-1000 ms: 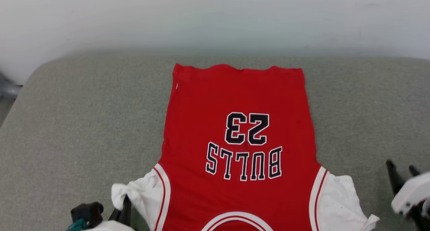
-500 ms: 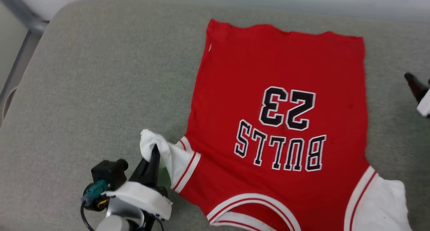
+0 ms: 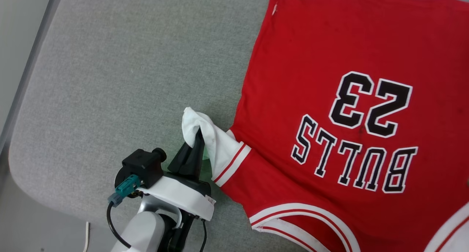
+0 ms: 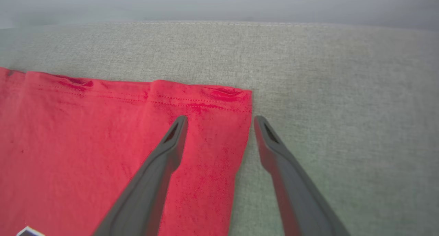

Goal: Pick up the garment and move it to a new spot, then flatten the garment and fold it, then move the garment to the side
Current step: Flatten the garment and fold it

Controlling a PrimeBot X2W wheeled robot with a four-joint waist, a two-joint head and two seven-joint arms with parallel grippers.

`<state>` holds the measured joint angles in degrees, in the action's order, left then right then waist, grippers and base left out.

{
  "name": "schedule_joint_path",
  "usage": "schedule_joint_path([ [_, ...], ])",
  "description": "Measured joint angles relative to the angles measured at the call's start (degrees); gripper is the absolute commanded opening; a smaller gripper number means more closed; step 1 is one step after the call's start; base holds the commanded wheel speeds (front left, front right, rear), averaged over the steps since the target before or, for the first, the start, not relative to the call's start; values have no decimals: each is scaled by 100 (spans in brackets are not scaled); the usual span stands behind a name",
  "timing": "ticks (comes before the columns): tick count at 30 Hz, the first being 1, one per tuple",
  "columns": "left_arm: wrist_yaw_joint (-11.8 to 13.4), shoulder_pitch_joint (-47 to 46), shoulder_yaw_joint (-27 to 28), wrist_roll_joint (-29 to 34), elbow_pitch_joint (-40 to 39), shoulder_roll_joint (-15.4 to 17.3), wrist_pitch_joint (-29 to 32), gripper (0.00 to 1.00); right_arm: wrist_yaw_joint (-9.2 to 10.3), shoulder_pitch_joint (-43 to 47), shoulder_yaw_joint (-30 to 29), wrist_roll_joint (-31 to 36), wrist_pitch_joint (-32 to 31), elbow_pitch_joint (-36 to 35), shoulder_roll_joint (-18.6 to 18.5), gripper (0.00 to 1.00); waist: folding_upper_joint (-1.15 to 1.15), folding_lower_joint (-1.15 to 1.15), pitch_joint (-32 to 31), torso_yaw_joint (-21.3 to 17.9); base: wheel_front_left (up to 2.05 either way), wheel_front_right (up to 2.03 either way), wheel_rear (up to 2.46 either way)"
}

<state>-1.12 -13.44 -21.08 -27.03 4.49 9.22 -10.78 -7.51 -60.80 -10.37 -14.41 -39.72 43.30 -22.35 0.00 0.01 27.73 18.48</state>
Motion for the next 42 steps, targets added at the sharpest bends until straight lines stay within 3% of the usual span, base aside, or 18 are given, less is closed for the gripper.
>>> schedule_joint_path([
  [6,-21,-76,-51,4,-78,-51,-52,0,0,-276,35,234,-29,297,42,100,0,0,349,217,0,0,0],
  [9,-18,-95,-54,5,-66,-57,-85,0,1,-368,103,283,-347,475,7,100,0,-2,466,272,0,0,0],
  [10,-16,-95,-55,5,-63,-59,-100,0,0,-389,111,285,-449,515,-11,74,0,-2,491,279,0,0,0],
  [12,-15,-96,-57,5,-46,-63,-107,0,0,-439,110,282,-636,588,-43,7,0,-2,512,289,0,0,0],
  [13,-15,-96,-63,4,-40,-65,-109,0,0,-450,73,272,-699,630,-63,0,0,-2,514,293,0,0,0],
  [27,165,94,135,-129,282,67,-141,0,-4,91,100,-141,-447,583,-87,0,0,-1,-29,37,0,0,0],
  [34,343,431,323,-249,424,218,-92,0,-4,1371,182,-691,-48,108,-210,0,0,-1,-613,-317,0,0,0],
  [42,506,798,515,-375,503,458,89,0,-4,3315,100,-1256,191,-910,-256,0,0,-2,-1210,-880,0,0,0],
])
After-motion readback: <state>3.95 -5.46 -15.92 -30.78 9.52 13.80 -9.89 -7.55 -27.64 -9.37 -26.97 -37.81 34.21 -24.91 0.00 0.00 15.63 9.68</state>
